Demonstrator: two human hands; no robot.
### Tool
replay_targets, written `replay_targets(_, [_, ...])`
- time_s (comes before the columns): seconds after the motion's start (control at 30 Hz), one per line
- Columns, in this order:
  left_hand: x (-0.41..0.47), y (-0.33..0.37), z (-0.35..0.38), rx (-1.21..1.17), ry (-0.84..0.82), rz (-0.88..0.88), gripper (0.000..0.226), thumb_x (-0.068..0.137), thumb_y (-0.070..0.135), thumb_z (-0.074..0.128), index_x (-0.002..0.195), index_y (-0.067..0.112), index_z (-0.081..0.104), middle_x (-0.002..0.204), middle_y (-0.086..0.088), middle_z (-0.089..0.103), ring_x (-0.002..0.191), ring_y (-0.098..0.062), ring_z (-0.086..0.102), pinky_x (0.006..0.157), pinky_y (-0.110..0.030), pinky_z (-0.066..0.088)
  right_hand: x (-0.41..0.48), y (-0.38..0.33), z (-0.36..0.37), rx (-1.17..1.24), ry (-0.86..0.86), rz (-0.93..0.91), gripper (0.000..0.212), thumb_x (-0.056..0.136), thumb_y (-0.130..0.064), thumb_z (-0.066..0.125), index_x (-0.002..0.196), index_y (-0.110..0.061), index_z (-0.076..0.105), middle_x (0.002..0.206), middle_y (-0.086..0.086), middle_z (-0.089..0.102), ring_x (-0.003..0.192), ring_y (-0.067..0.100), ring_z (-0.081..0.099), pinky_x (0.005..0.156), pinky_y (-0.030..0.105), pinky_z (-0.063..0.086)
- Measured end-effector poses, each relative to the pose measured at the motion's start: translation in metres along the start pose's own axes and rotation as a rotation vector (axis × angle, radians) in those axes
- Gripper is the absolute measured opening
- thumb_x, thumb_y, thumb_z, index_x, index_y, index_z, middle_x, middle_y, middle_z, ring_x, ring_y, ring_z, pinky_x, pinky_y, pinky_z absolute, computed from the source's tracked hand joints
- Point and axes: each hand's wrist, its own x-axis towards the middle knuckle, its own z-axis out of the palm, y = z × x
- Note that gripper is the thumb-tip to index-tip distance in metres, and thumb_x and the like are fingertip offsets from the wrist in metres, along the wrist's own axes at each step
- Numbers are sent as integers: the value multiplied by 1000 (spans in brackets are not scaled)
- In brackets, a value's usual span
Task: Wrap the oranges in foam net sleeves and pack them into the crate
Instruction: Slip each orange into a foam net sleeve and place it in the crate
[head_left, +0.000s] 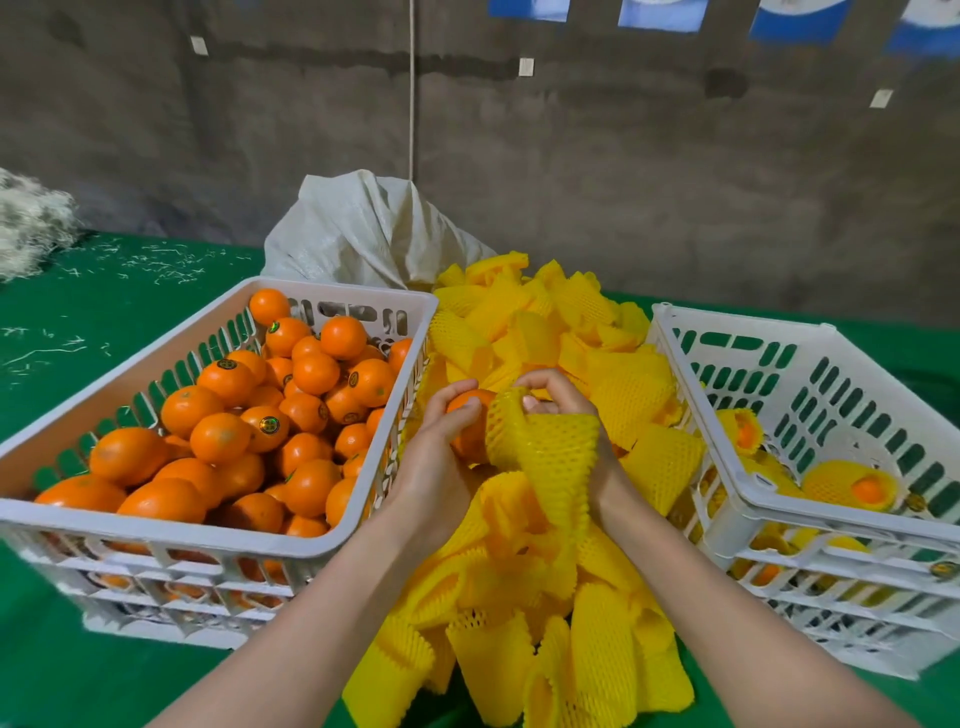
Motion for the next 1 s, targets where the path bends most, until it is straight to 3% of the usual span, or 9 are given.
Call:
replay_targets(0.13, [0,-3,-5,152,-115,35,69,66,17,81,126,30,50,119,-8,60,88,-20,66,67,-32,47,-4,5,3,-100,102,-44,16,96,-8,42,87,-20,49,68,-3,59,52,-2,57,42,18,47])
replay_targets(0.3, [1,-10,-3,-10,32,66,62,66,30,73,123,28,49,112,-8,63,76,-14,71,61,-26,56,-14,11,16,-211,223,-89,16,97,-14,46,89,-28,46,70,-14,62,65,2,62,57,22,52])
replay_targets(0.37, [2,-14,2,32,98,87,50,77,37,65,122,27,48,113,-3,63,86,-10,71,68,-26,57,-17,16,23,-327,280,-82,10,96,-26,45,91,-34,42,76,-10,58,77,19,61,70,43,52])
replay_targets(0.5, [6,-17,7,444,163,179,40,98,33,41,136,19,40,139,1,43,123,-10,44,100,-18,34,-23,21,34,-398,342,-178,13,95,-30,46,85,-36,42,66,-13,51,65,8,50,63,36,42])
replay_targets(0.57, [6,-17,6,409,182,239,21,101,17,40,117,13,53,118,1,53,103,1,53,86,-2,34,-26,19,33,-406,273,-266,11,96,-28,47,89,-35,44,61,-6,49,57,4,44,54,32,36])
replay_targets(0.63, [5,-16,7,251,166,245,29,101,18,36,82,28,56,78,10,63,67,8,58,70,-9,43,-27,15,29,-353,251,-273,7,96,-27,47,91,-31,46,61,1,47,56,14,42,52,39,33])
replay_targets(0.77, [2,-11,13,-63,220,74,50,102,33,28,65,35,62,39,8,58,60,-20,61,48,-21,48,-20,7,20,-36,331,-141,9,83,-26,49,76,-20,51,66,1,42,66,19,37,61,38,31])
replay_targets(0.83, [8,-11,14,-161,169,44,52,98,40,36,65,23,73,56,0,69,62,-18,69,48,-20,52,-15,0,20,63,362,-83,11,78,-23,50,68,-18,50,64,-1,43,67,19,36,62,36,30])
replay_targets(1.0, [0,-5,19,-179,8,25,53,91,49,45,117,5,59,111,-20,68,89,-16,71,71,-32,57,-6,-1,6,43,422,-92,15,90,-13,51,75,-12,55,69,2,49,65,13,41,59,29,34])
